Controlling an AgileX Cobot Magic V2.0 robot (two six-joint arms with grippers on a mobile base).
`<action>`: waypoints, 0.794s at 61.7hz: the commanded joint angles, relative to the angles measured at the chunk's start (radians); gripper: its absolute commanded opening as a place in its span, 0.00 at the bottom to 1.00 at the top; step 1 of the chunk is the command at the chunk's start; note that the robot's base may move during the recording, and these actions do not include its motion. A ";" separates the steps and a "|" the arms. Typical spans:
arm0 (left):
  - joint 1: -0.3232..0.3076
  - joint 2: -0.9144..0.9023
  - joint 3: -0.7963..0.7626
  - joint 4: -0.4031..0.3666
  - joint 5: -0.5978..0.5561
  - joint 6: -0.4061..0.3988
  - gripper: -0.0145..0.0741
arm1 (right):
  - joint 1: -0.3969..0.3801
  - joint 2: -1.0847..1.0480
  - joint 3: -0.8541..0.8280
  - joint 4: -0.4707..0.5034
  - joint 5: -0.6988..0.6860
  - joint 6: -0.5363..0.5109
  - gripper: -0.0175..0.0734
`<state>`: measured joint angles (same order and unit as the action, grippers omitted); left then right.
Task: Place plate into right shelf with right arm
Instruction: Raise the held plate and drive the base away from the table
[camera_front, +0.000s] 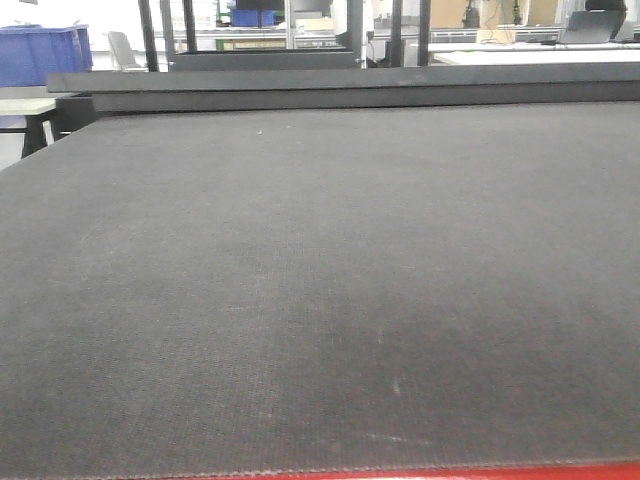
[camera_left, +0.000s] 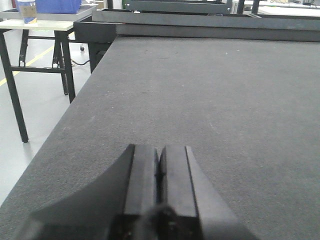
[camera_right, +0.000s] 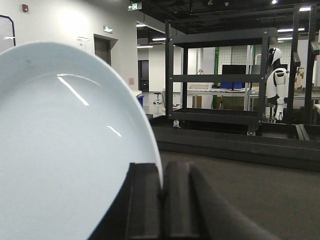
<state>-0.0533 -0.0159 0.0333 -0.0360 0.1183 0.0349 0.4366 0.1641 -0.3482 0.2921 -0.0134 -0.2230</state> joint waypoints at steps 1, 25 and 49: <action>0.001 -0.007 0.008 -0.006 -0.086 -0.003 0.11 | -0.003 0.010 -0.031 0.007 -0.103 0.001 0.25; 0.001 -0.007 0.008 -0.006 -0.086 -0.003 0.11 | -0.003 0.010 -0.031 0.007 -0.103 0.001 0.25; 0.001 -0.007 0.008 -0.006 -0.086 -0.003 0.11 | -0.003 0.010 -0.031 0.007 -0.103 0.001 0.25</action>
<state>-0.0533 -0.0159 0.0333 -0.0360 0.1183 0.0349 0.4366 0.1641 -0.3493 0.2921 -0.0191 -0.2230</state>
